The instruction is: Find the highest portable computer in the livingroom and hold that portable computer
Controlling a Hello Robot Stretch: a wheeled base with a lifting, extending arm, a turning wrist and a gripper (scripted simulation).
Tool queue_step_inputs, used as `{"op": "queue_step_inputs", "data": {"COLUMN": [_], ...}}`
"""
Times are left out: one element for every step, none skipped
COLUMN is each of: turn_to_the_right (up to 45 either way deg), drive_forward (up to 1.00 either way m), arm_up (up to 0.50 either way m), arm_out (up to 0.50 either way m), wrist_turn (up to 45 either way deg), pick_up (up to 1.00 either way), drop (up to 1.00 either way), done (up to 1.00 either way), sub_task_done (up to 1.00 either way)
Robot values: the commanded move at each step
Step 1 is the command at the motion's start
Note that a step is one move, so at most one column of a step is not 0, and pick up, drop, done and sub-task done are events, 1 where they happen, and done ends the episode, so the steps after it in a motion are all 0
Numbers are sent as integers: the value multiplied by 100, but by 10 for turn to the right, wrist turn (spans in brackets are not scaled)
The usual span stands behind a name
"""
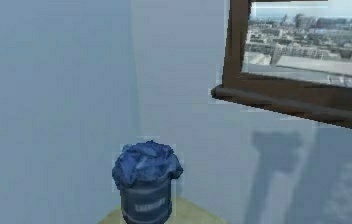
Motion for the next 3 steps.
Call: {"op": "queue_step_inputs", "data": {"turn_to_the_right": [-450, -450, -120], "drive_forward": [0, 0, 0], "arm_up": [0, 0, 0], "arm_out": [0, 0, 0], "wrist_turn": [0, 0, 0], "pick_up": [0, 0, 0], "drop": [0, 0, 0], "done": [0, 0, 0], "sub_task_done": [0, 0, 0]}}
